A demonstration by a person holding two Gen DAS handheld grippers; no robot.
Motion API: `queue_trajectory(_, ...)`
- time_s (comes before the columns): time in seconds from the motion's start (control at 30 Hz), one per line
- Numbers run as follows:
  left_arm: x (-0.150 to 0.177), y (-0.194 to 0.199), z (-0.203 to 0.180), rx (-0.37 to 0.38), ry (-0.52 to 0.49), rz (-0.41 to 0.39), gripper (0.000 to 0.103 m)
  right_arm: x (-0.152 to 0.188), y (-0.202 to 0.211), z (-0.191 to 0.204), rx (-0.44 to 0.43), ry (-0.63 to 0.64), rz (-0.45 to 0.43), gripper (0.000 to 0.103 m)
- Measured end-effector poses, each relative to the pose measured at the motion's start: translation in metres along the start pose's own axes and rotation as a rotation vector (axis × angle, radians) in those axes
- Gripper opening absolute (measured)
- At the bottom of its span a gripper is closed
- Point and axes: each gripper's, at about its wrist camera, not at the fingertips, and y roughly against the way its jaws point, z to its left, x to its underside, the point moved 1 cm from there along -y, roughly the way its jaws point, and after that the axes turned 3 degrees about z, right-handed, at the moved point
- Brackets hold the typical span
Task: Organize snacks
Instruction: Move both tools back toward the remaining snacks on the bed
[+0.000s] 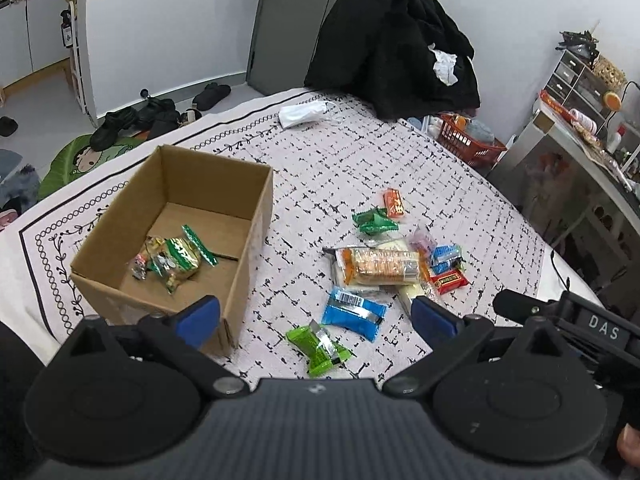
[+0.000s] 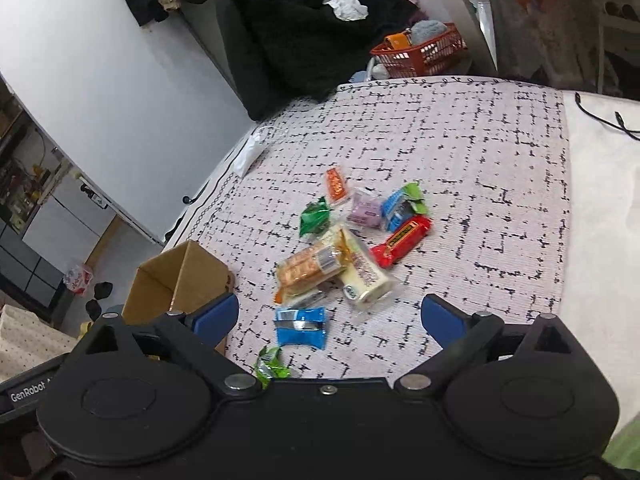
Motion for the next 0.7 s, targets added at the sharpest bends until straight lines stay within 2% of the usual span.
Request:
queue_trajectory(0.13,0.006,-0.01,-0.005,-0.002,0.016,0.004,0.1,-0.001,-0.002,-0.012,-0.021,-0.036,0.005,0.093)
queue_trajectory(0.2,0.009,-0.015,-0.009,-0.003,0.019,0.007,0.098,-0.002,-0.004,-0.017,-0.027,-0.057,0.011,0.086)
queue_trajectory(0.4,0.02,-0.039,-0.016,0.001,0.042,0.049,0.086,-0.003,-0.013,-0.033,-0.037,-0.103,0.03,0.073)
queue_trajectory(0.7,0.032,-0.079,-0.017,-0.013,0.073,0.118,0.067,-0.006,-0.029,-0.04,-0.044,-0.113,0.059,0.061)
